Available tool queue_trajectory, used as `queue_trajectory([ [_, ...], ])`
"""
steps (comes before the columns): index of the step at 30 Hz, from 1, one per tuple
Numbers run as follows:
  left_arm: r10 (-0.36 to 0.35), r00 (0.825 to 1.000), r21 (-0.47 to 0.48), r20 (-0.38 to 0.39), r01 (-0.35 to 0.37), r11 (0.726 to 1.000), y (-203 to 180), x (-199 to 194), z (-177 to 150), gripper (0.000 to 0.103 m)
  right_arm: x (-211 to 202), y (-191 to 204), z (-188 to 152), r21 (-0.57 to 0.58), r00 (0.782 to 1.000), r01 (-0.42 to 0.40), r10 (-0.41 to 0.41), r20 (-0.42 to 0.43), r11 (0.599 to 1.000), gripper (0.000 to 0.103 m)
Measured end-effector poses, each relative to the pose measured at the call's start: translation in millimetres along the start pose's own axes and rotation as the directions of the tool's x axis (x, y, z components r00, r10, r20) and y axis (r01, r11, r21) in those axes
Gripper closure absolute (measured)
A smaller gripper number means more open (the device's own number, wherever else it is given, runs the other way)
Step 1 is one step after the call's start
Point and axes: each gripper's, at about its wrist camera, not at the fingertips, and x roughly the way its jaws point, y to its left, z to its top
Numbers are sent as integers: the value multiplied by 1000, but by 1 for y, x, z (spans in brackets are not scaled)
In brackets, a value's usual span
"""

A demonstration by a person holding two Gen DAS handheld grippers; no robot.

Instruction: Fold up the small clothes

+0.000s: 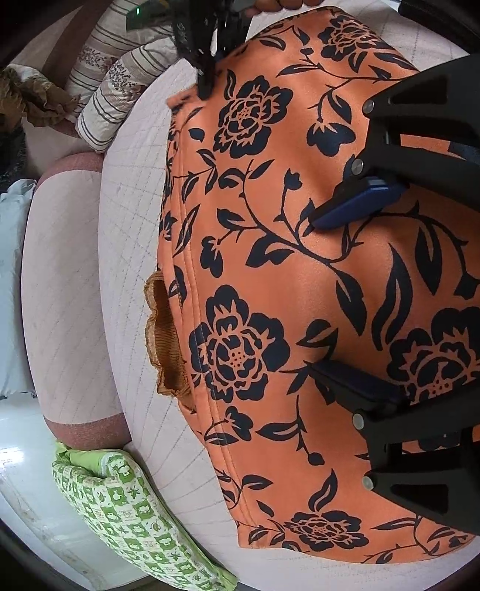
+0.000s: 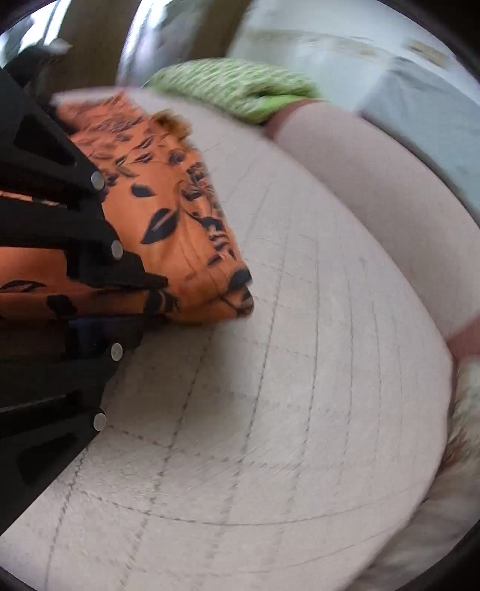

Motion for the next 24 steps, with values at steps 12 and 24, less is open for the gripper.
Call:
queue_trajectory([
  [12,12,1000,-25,3,-11,1000,-1,0,-1,28,-55,47,-56,-199,995,-15,34,92,980,30],
  [24,7,1000,-30,-12,-7,1000,1,-3,2,26,-31,-2,-55,89,998,-52,49,32,995,31],
])
